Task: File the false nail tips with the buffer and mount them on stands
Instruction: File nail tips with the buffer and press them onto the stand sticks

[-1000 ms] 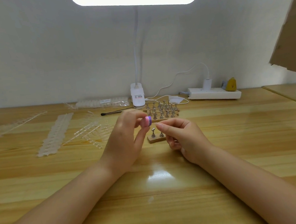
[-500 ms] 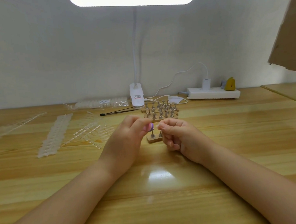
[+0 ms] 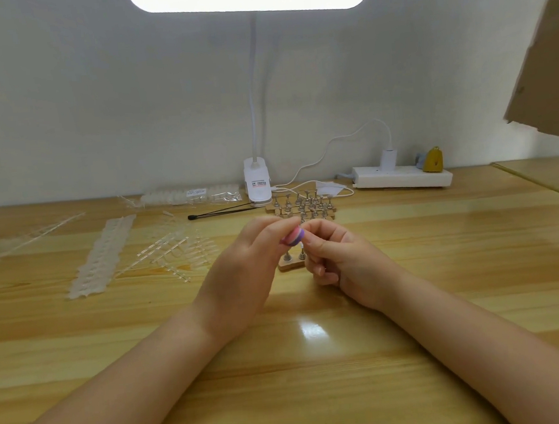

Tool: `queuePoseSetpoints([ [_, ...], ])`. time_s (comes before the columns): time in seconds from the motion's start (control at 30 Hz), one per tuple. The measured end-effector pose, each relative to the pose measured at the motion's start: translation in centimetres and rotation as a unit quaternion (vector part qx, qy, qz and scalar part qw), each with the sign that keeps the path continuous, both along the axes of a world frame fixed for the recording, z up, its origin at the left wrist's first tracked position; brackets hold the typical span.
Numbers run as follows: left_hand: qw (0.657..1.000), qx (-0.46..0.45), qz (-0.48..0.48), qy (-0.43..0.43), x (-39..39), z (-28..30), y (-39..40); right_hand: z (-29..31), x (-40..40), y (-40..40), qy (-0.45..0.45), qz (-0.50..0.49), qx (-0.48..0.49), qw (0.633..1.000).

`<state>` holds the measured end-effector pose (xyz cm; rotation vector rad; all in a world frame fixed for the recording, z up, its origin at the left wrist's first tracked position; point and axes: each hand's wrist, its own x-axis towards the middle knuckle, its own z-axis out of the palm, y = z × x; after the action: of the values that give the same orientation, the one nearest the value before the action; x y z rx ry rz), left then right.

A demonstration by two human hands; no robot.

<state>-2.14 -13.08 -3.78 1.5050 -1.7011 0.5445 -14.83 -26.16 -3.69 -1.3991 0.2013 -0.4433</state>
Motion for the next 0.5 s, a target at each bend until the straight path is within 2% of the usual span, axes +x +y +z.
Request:
queuePoseSetpoints([
  [0.1,0.998,0.03,0.049,0.023,0.3,-0.18,0.16,0.05,-0.03,-0.04,-0.004,-0.005,0.02,1.0],
  [0.17,0.999,0.001,0.041,0.026,0.45,0.02,0.13,0.06,0.02,0.06,-0.002,-0.01,0.016,1.0],
  [0.27,0.999,-0.036,0.016,-0.014,-0.13,0.09,-0.28,0.1,0.02,0.21,0.001,-0.009,0.005,1.0],
  [0.4,0.994,-0.01,0.107,-0.018,0.3,-0.17,-0.17,0.33,-0.11,0.05,0.01,-0.008,0.037,0.999],
  [0.5,0.997,-0.052,0.062,0.0,0.16,0.47,0.17,0.25,0.0,0.06,0.013,-0.013,0.04,0.999],
])
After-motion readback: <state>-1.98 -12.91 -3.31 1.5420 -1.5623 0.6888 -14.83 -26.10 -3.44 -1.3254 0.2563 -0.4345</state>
